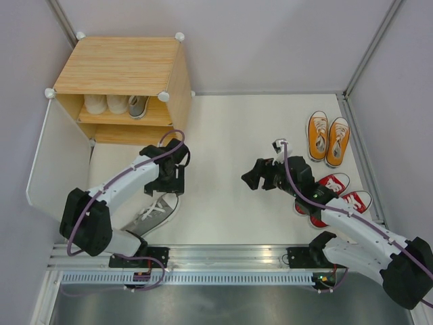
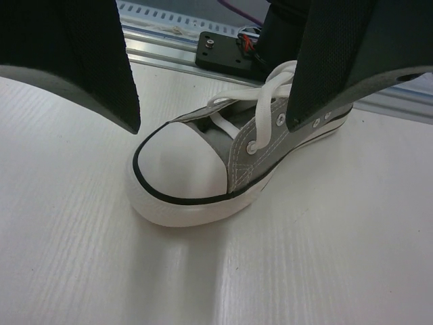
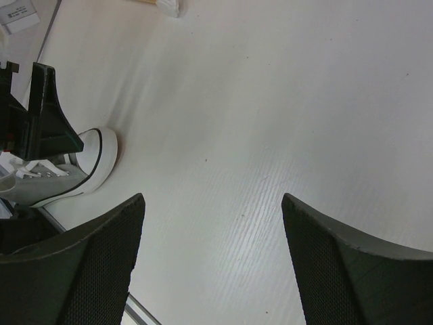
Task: Place and organize the shoes in the shoe cabinet
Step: Move the shoe to the center of the board.
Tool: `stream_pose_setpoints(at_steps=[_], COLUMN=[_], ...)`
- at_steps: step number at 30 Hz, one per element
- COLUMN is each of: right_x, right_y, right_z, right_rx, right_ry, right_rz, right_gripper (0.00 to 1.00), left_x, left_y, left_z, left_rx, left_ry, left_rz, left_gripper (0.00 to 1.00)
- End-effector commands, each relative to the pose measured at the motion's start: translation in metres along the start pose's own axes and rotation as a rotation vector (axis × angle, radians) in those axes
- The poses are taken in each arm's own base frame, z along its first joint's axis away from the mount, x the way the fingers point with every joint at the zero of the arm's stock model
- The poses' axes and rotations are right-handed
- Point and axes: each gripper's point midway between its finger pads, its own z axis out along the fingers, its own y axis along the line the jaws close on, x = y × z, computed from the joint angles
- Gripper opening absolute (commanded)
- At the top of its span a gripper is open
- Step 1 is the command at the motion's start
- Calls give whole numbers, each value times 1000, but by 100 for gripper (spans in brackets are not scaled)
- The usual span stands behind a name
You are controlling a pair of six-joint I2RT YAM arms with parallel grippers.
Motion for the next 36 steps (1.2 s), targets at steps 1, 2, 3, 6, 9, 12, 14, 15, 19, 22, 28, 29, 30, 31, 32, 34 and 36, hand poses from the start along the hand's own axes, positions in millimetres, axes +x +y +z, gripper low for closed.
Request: stream_pose_setpoints(at_steps=[1, 2, 3, 6, 9, 12, 14, 15, 19, 22, 28, 29, 30, 31, 32, 34, 36], right_x=[-15, -14, -15, -16, -16, -15, -15, -14, -15, -12, -11, -10, -10, -10, -9, -9, -8], right_y=[3, 4, 4, 5, 5, 5, 4, 4, 2, -3, -5, -5, -5, -6, -6, -7, -8], right_z=[-4, -4, -4, -5, -6, -6, -5, -4, -5, -6, -4, -4, -3, -3, -2, -1, -1], right_rx=[-6, -7, -7, -7, -10, -14, -10, -7, 3, 26, 35, 36, 37, 39, 38, 43, 46], right_ry=[-54, -53, -56, -60, -64, -58, -57, -55, -62, -51, -47, -46, -43, -43, -42, -40, -38], right_rz=[-8, -8, -9, -9, -9, -4, -4, -4, -4, -3, -3, -3, -1, 0, -1, -1, 0], right_gripper=[86, 86, 86, 86, 86, 86, 86, 86, 86, 86, 86, 86, 86, 86, 86, 86, 86], left_x=[2, 4, 6, 18, 32, 33, 35, 35, 37, 42, 42, 40, 38, 29, 24, 5, -18], left_y=[14, 16, 15, 8, 19, 24, 24, 24, 21, 20, 17, 17, 16, 13, 11, 0, -10], left_z=[4, 4, 6, 16, 26, 31, 32, 33, 36, 38, 37, 35, 32, 25, 20, 5, -15], left_rx=[-82, -90, -84, -33, -81, -97, -90, -85, -80, -80, -55, -48, -40, -12, 7, 93, 187], left_ry=[12, 22, 34, 63, 57, 32, 30, 26, 43, 69, 61, 55, 46, 10, -12, -83, -179], left_rz=[-74, -79, -98, -151, -202, -244, -253, -255, -238, -228, -229, -231, -235, -245, -254, -279, -319], left_gripper=[90, 89, 89, 84, 85, 84, 77, 72, 40, 25, 2, 2, 2, 2, 2, 2, 2])
